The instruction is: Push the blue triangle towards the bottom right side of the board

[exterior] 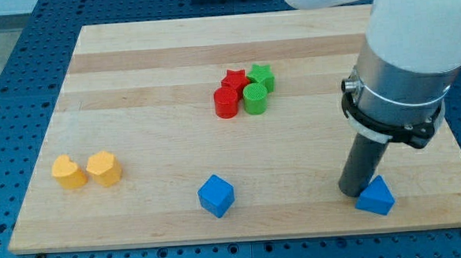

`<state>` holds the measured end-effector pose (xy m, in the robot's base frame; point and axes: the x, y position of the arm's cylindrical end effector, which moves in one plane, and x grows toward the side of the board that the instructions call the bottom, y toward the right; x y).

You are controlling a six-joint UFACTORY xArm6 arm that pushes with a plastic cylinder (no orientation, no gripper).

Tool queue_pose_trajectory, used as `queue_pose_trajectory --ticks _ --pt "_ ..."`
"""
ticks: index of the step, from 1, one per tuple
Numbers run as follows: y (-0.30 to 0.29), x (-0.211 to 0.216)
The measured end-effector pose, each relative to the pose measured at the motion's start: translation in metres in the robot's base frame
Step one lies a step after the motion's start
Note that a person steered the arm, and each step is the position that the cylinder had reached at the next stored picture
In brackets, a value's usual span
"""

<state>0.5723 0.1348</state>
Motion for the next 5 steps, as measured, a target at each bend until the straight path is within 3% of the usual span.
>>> queue_pose_trajectory --ticks 2,3,5 --pt "-0.075 0.017" --pt "-0.066 0.029" --pt "0.012 0.030"
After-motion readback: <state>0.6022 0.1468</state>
